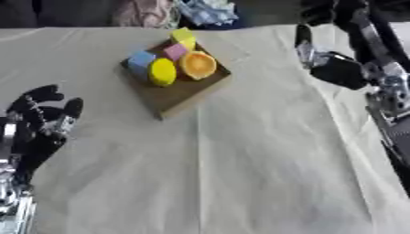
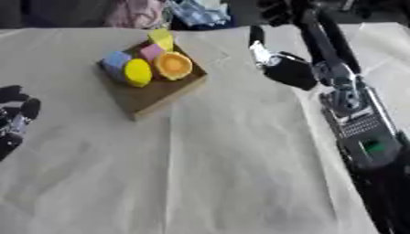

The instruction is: Pick up objects on the table and place them in the box.

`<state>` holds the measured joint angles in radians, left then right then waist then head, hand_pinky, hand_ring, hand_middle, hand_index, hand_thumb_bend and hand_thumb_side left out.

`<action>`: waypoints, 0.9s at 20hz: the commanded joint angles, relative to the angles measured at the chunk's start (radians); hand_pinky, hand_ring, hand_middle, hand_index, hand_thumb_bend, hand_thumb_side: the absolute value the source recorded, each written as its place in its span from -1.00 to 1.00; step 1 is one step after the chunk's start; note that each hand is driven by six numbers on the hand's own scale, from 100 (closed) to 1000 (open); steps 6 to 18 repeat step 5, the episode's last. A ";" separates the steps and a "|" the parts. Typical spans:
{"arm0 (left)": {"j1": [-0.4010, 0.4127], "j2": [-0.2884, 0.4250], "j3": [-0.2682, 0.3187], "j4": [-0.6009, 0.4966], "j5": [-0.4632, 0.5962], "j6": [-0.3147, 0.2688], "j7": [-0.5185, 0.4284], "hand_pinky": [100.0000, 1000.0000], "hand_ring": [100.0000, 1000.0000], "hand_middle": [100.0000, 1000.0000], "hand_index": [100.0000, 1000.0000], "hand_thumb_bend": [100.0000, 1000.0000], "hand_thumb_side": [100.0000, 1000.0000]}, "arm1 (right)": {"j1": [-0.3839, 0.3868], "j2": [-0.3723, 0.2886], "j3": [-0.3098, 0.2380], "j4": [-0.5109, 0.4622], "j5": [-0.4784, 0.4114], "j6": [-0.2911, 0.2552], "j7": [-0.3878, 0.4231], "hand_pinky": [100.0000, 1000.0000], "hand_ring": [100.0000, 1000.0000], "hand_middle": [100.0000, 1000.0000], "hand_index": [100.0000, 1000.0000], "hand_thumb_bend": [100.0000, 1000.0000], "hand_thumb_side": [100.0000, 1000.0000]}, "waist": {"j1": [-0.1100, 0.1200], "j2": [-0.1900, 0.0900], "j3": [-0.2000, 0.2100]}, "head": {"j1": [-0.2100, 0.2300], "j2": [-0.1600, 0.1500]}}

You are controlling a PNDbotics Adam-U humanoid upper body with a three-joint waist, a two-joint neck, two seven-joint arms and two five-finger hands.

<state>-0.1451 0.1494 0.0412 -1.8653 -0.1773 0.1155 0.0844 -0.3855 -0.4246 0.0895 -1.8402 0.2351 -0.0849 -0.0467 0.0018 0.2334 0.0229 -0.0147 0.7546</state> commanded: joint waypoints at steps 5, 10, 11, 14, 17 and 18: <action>0.001 0.010 0.003 -0.003 0.003 -0.003 0.026 0.31 0.07 0.26 0.51 0.02 -0.16 | 0.114 0.053 -0.068 -0.036 -0.049 -0.003 -0.052 0.32 0.38 0.37 0.61 -1.00 -0.68 | -0.003 -0.033 -0.013 | 0.003 0.015; 0.001 0.010 0.003 -0.003 0.003 -0.003 0.026 0.31 0.07 0.26 0.51 0.02 -0.16 | 0.114 0.053 -0.068 -0.036 -0.049 -0.003 -0.052 0.32 0.38 0.37 0.61 -1.00 -0.68 | -0.003 -0.033 -0.013 | 0.003 0.015; 0.001 0.010 0.003 -0.003 0.003 -0.003 0.026 0.31 0.07 0.26 0.51 0.02 -0.16 | 0.114 0.053 -0.068 -0.036 -0.049 -0.003 -0.052 0.32 0.38 0.37 0.61 -1.00 -0.68 | -0.003 -0.033 -0.013 | 0.003 0.015; 0.001 0.010 0.003 -0.003 0.003 -0.003 0.026 0.31 0.07 0.26 0.51 0.02 -0.16 | 0.114 0.053 -0.068 -0.036 -0.049 -0.003 -0.052 0.32 0.38 0.37 0.61 -1.00 -0.68 | -0.003 -0.033 -0.013 | 0.003 0.015; 0.001 0.010 0.003 -0.003 0.003 -0.003 0.026 0.31 0.07 0.26 0.51 0.02 -0.16 | 0.114 0.053 -0.068 -0.036 -0.049 -0.003 -0.052 0.32 0.38 0.37 0.61 -1.00 -0.68 | -0.003 -0.033 -0.013 | 0.003 0.015; 0.001 0.010 0.003 -0.003 0.003 -0.003 0.026 0.31 0.07 0.26 0.51 0.02 -0.16 | 0.114 0.053 -0.068 -0.036 -0.049 -0.003 -0.052 0.32 0.38 0.37 0.61 -1.00 -0.68 | -0.003 -0.033 -0.013 | 0.003 0.015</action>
